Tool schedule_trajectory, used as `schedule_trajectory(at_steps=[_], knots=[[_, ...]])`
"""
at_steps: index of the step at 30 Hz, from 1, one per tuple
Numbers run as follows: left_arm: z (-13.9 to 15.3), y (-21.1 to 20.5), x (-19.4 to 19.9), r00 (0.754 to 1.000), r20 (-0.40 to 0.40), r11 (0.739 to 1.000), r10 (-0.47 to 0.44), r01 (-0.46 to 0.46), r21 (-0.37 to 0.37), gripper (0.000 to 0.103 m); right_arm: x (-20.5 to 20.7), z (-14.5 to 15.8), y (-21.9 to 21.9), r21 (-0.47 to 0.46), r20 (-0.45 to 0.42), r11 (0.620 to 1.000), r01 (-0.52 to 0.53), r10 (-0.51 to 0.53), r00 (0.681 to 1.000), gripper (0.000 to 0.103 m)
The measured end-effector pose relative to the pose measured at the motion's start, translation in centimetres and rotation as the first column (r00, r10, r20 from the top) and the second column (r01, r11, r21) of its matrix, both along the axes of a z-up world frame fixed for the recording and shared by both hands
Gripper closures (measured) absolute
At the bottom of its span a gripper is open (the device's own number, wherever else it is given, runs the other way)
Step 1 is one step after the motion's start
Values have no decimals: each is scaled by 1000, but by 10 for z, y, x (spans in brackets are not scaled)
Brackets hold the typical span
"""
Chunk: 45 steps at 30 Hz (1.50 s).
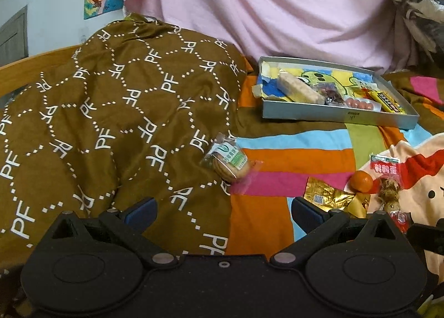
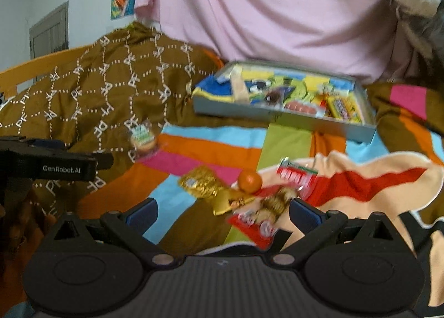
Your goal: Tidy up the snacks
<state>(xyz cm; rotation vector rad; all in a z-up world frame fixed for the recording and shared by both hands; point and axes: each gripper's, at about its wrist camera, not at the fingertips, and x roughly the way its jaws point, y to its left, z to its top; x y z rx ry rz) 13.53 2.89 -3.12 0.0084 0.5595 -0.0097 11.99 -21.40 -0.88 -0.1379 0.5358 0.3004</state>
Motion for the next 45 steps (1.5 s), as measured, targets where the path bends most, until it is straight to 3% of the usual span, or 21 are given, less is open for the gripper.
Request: schedule_trajectory(at_steps=[19, 28, 31, 35, 38, 45], knots=[[-14, 6, 26, 1000, 7, 999, 24, -24, -42, 1, 28, -18, 13, -4, -101, 999, -34, 34, 994, 0], [-10, 12, 67, 991, 128, 999, -37, 36, 3, 1, 55, -24, 17, -32, -139, 995, -95, 90, 986, 0], [-13, 17, 82, 989, 131, 997, -74, 75, -8, 1, 67, -21, 16, -33, -145, 991, -133, 127, 981, 0], [-18, 22, 106, 981, 104, 984, -165, 172, -56, 1, 89, -18, 19, -28, -183, 962, -272, 263, 947, 0], [-23, 24, 116, 973, 85, 972, -216, 223, -72, 1, 103, -16, 25, -85, -189, 928, -363, 343, 920, 0], [-35, 21, 125, 949, 44, 942, -311, 314, -115, 1, 136, -19, 39, -82, -238, 884, -460, 431, 871, 0]])
